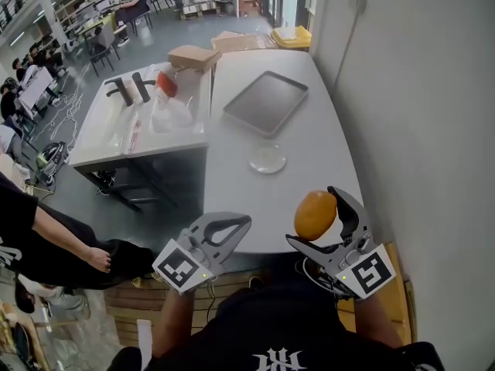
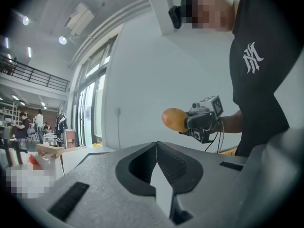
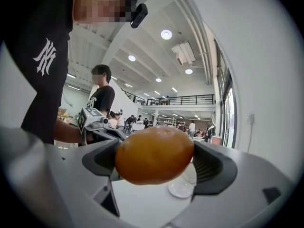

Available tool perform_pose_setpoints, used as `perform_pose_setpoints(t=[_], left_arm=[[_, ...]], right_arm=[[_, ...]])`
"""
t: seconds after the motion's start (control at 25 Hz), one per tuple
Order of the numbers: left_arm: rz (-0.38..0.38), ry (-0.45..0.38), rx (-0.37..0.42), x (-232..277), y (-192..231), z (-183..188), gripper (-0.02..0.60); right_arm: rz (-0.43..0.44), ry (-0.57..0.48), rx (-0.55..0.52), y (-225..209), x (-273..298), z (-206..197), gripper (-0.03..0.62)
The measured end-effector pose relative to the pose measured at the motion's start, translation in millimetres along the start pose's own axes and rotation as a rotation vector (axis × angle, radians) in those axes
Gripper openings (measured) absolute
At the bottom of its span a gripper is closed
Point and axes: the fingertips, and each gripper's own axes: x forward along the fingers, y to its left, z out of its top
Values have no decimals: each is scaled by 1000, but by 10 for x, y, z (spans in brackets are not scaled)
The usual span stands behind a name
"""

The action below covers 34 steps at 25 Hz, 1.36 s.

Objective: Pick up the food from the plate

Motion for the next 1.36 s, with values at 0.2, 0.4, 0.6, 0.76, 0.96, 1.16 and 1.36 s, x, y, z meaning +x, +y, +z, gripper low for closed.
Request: perform_pose_setpoints(t=[0.2, 0.4, 0.6, 0.76, 0.96, 1.16, 1.36], left_arm=[[-9, -6, 11, -39, 15, -5, 3], [-10, 7, 0, -144, -56, 13, 3], [22, 0, 12, -154, -6, 28, 3], [16, 8, 17, -141, -51, 22, 3], [-5, -6, 39, -105, -121, 31, 3], [-19, -3, 19, -81, -173, 0, 3], [-21, -8, 34, -96, -162, -34, 3]], right_arm=[[20, -35, 33, 91, 68, 49, 446], [37, -62, 60, 246, 46, 151, 445], [62, -73, 67, 215, 66, 160, 445], [65, -73, 76, 179, 5, 169, 445], [56, -71, 85, 176, -73, 160, 446], [51, -59, 86, 189, -124, 155, 445], [54, -55, 95, 203, -108, 158, 445]])
